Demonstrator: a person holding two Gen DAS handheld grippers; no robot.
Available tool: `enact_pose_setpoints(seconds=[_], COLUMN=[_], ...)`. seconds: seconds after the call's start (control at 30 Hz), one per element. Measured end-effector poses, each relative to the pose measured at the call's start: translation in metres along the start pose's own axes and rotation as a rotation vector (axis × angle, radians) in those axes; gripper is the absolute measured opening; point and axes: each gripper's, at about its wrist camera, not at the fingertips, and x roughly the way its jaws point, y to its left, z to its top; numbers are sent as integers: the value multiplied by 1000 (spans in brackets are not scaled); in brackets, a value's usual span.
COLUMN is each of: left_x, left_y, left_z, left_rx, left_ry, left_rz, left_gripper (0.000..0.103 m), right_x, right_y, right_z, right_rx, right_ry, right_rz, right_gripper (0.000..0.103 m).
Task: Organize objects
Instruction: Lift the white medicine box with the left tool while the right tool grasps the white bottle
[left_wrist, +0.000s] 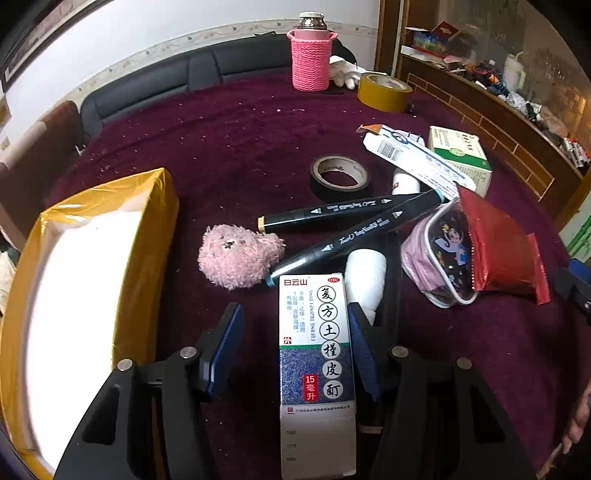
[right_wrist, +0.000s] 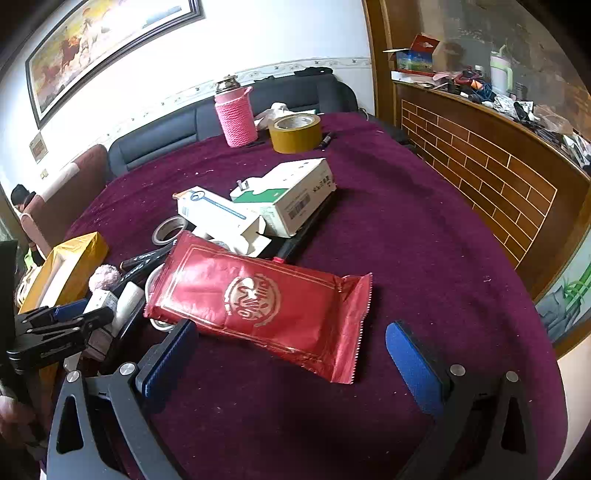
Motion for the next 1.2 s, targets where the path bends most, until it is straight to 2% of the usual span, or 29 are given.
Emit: enact_pose_setpoints(seconds=[0.03, 0.1, 0.17, 0.3, 0.33, 0.37, 0.43, 0.47, 0.5, 0.53, 0.7, 0.8, 0.87, 0.97, 1.0, 1.1, 1.2], left_x=[0, 1, -1, 2, 6, 7, 9, 9, 8, 6, -27, -56, -73, -90, -94, -101, -105], left_y=[1, 9, 16, 15, 12, 8, -2, -4, -4, -3, 5, 13, 17, 24, 29, 37, 45], left_z=[-1, -5, -10, -14, -14, -13, -12, -13, -14, -14, -21, -27, -34, -45, -50, -59, -66], left_rx=[-10, -57, -95, -84, -75, -59, -27, -28, -35, -46, -82, -112, -112, -109, -114, -136, -162], left_ry=[3, 29, 32, 55, 71, 58, 48, 41, 32, 22, -73, -124, -149, -173, -178, -189, -192], left_rz=[2, -44, -76, -66, -55, -41, -7, 0, -5, -19, -54, -107, -130, -135, -130, -112, -121], left_gripper=[53, 33, 33, 33, 34, 38, 41, 41, 33, 33, 33, 33, 33, 33, 33, 33, 33], right_x=[0, -2, -2, 0, 2, 2, 2, 1, 0, -1, -3, -2, 0, 4, 1, -10, -6], right_y=[1, 4, 5, 10, 12, 14, 18, 20, 21, 23, 20, 18, 20, 28, 32, 58, 92], right_z=[0, 0, -1, -2, -2, -3, -4, -5, -5, -6, -2, 6, 12, 22, 24, 25, 20], right_rx=[-2, -10, -17, -26, -30, -35, -47, -55, -58, -64, -61, -76, -139, -255, -269, -278, -284], right_ry=[1, 3, 6, 12, 20, 25, 28, 29, 30, 32, 33, 22, 16, 52, 60, 104, 128], right_rz=[4, 10, 10, 19, 26, 33, 43, 47, 49, 53, 49, 36, 34, 36, 71, 273, 333], right_gripper=[103, 103, 103, 103, 103, 103, 103, 103, 103, 103, 103, 103, 103, 103, 103, 103, 103])
